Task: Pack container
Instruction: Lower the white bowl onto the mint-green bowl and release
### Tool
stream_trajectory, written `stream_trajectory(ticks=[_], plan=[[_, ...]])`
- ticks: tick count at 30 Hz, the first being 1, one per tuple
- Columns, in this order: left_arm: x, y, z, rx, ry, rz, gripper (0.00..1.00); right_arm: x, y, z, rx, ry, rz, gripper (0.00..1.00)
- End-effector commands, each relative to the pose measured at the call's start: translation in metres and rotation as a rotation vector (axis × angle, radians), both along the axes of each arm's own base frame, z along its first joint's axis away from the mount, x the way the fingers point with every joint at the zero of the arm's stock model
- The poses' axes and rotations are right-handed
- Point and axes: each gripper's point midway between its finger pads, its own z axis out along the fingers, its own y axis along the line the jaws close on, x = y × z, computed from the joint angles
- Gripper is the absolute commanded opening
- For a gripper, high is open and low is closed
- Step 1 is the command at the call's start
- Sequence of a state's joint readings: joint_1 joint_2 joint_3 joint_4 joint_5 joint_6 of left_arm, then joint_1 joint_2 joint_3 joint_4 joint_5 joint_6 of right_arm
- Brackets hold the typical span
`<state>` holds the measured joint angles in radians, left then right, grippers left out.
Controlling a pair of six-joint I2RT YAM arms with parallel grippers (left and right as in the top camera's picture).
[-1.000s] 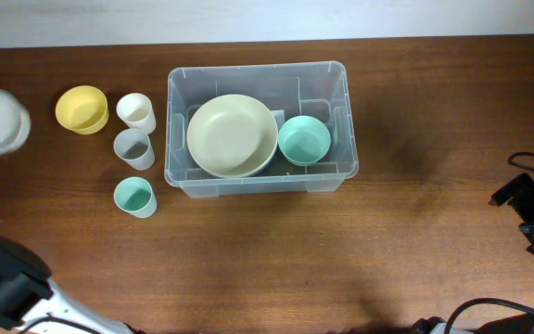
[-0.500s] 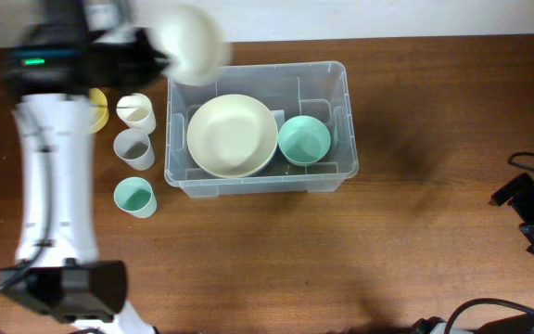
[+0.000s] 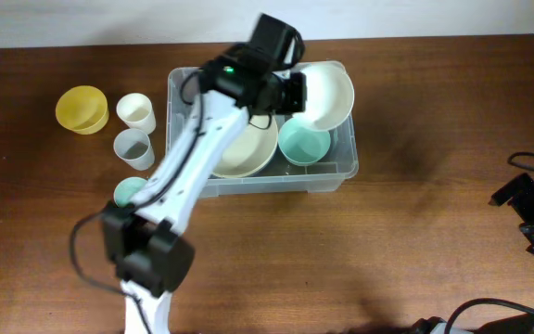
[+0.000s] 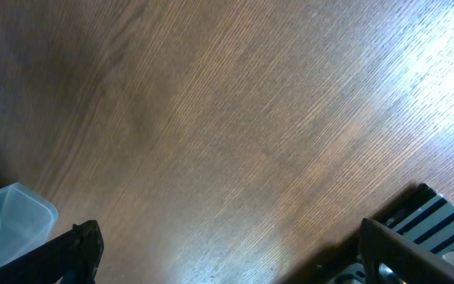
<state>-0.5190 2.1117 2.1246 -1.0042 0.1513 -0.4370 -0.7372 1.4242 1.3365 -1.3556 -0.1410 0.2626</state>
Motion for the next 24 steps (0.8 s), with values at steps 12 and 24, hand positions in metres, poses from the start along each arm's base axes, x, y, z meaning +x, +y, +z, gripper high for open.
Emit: stream_trajectory(ticks=[12, 24], plan=[[0.017, 0.006, -0.092, 0.111, 0.131, 0.045, 0.01, 0.000, 0.000, 0.000, 0.003, -0.006, -0.009, 0.99], [0.005, 0.021, -0.100, 0.183, 0.181, 0.062, 0.01, 0.000, 0.000, 0.000, 0.003, -0.006, -0.009, 0.99]])
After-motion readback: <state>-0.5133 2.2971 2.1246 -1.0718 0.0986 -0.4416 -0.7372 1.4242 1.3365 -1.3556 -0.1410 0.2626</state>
